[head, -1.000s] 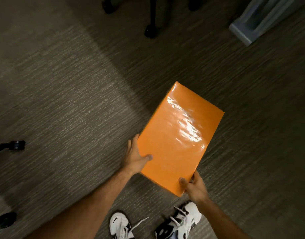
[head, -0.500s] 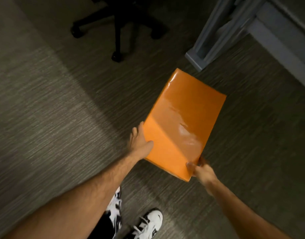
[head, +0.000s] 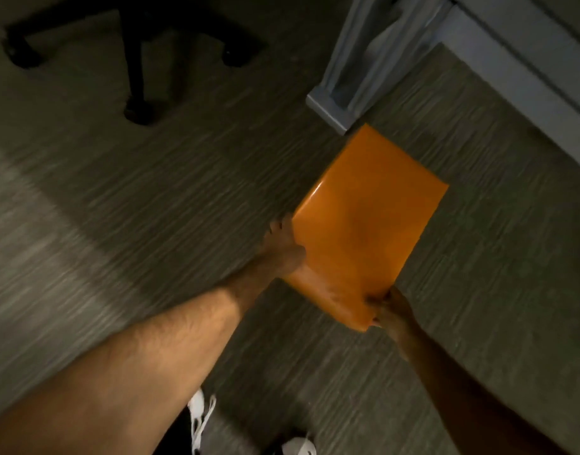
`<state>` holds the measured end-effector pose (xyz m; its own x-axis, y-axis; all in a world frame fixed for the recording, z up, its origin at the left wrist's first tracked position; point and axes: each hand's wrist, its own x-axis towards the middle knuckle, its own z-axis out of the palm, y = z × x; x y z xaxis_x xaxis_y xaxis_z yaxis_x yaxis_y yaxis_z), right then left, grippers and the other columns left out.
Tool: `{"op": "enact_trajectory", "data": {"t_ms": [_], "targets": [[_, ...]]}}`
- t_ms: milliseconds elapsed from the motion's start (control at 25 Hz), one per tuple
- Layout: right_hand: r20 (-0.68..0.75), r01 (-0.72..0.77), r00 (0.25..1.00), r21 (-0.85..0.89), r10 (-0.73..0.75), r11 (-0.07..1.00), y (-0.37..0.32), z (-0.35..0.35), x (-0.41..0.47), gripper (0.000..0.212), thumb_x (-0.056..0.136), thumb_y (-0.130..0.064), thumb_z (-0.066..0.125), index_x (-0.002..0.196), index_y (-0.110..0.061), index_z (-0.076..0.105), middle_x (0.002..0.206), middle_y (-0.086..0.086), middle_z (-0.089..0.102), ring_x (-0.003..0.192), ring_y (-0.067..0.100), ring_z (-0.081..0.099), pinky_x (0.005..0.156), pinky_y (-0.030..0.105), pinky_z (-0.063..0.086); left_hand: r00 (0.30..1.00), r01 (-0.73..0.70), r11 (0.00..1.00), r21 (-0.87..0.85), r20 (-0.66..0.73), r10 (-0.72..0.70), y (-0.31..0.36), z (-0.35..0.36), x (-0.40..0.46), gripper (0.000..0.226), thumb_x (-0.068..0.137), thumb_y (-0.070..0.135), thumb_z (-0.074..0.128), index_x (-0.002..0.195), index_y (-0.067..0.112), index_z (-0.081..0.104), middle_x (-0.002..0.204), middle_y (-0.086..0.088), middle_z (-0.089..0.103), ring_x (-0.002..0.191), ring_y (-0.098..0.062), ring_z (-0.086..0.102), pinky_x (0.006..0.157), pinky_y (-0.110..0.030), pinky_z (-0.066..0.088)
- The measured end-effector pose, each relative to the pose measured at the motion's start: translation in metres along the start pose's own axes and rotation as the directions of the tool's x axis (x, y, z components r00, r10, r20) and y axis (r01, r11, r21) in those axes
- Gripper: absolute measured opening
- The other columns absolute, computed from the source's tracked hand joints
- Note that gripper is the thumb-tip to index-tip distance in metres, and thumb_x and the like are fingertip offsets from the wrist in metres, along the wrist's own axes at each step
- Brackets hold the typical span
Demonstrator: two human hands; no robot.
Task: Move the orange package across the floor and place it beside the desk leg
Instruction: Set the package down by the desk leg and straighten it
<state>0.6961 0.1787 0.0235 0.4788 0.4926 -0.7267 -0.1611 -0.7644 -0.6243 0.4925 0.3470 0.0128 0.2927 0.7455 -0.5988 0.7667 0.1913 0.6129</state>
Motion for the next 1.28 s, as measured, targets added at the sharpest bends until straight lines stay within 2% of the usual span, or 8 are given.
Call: {"op": "enact_trajectory", "data": {"t_ms": [200,360,560,680,800,880,1080,1280], "targets": [[-0.009,0.077,0.997,0.086,-0.076,0.993,0.018,0.003,0.076,0.060,0.089,0.024,0.051,0.146,0.008,0.037,0.136,0.032,0.053,0.098,0.025,0.065,0.070,0.035,0.054,0.999,-0.033,0.995,0.094,0.040,0.030,0.000,0.030,0.084,0.094,0.083,0.019,0.065,0.160,0.023,0.010,0.156,-0.017,0.030,0.139,-0.039,0.035,0.110,-0.050,0.037],[-0.094,0.149,0.986,0.078,-0.141,0.986,0.022,0.001,0.133,0.054,0.092,0.018,0.052,0.143,0.006,0.040,0.140,0.035,0.052,0.119,0.042,0.057,0.098,0.057,0.047,0.986,-0.162,0.971,0.176,0.059,0.154,0.012,0.036,0.140,0.092,0.089,0.030,0.061,0.161,0.030,0.003,0.162,-0.015,0.023,0.144,-0.039,0.030,0.116,-0.055,0.028],[-0.301,0.227,0.917,-0.145,-0.261,0.963,0.035,0.027,0.164,0.059,0.105,-0.021,0.046,0.157,-0.008,0.022,0.150,0.025,0.044,0.129,0.040,0.052,0.108,0.051,0.042,0.961,-0.268,0.922,0.281,0.014,0.275,0.010,0.060,0.159,0.098,0.090,0.051,0.055,0.156,0.039,-0.016,0.163,-0.009,0.018,0.139,-0.038,0.036,0.104,-0.056,0.041],[-0.397,0.275,0.832,-0.310,-0.387,0.910,0.039,0.047,0.160,0.068,0.105,-0.038,0.034,0.161,-0.017,0.002,0.167,0.018,0.012,0.144,0.042,0.035,0.111,0.053,0.037,0.875,-0.442,0.781,0.441,0.018,0.484,-0.002,0.069,0.161,0.093,0.090,0.060,0.045,0.153,0.045,-0.021,0.168,0.002,-0.012,0.152,-0.036,0.009,0.107,-0.064,0.034],[-0.205,0.269,0.821,-0.685,-0.533,0.677,0.042,0.044,0.161,0.071,0.096,-0.062,0.015,0.160,-0.032,0.006,0.169,0.000,-0.015,0.152,0.043,-0.005,0.119,0.063,0.025,0.774,-0.543,0.570,0.617,0.104,0.624,-0.010,0.068,0.163,0.087,0.092,0.070,0.031,0.157,0.039,-0.016,0.164,0.004,-0.033,0.152,-0.029,-0.021,0.116,-0.065,0.012],[-0.083,0.295,0.811,-0.798,-0.580,0.526,0.045,0.042,0.159,0.075,0.091,-0.072,0.011,0.158,-0.041,-0.005,0.167,-0.008,-0.022,0.146,0.043,-0.025,0.117,0.065,0.020,0.736,-0.584,0.473,0.660,0.185,0.651,-0.013,0.064,0.166,0.091,0.088,0.080,0.025,0.159,0.036,-0.012,0.164,0.005,-0.034,0.150,-0.025,-0.030,0.120,-0.066,0.006],[0.004,0.346,0.778,-0.837,-0.628,0.423,0.043,0.038,0.158,0.091,0.085,-0.085,0.026,0.158,-0.040,-0.004,0.169,-0.002,-0.017,0.154,0.032,-0.020,0.120,0.061,0.017,0.626,-0.676,0.253,0.693,0.358,0.692,-0.012,0.051,0.176,0.114,0.072,0.096,0.028,0.161,0.032,-0.005,0.167,0.001,-0.025,0.151,-0.024,-0.029,0.121,-0.063,0.003],[0.061,0.386,0.809,-0.806,-0.585,0.450,0.042,0.034,0.169,0.124,0.059,-0.092,0.054,0.156,-0.046,-0.009,0.166,-0.005,-0.028,0.151,0.031,-0.028,0.115,0.064,0.023,0.623,-0.696,0.241,0.677,0.402,0.671,-0.010,0.049,0.179,0.130,0.060,0.098,0.043,0.158,0.036,-0.016,0.165,0.001,-0.031,0.150,-0.025,-0.030,0.116,-0.065,0.004]]}}
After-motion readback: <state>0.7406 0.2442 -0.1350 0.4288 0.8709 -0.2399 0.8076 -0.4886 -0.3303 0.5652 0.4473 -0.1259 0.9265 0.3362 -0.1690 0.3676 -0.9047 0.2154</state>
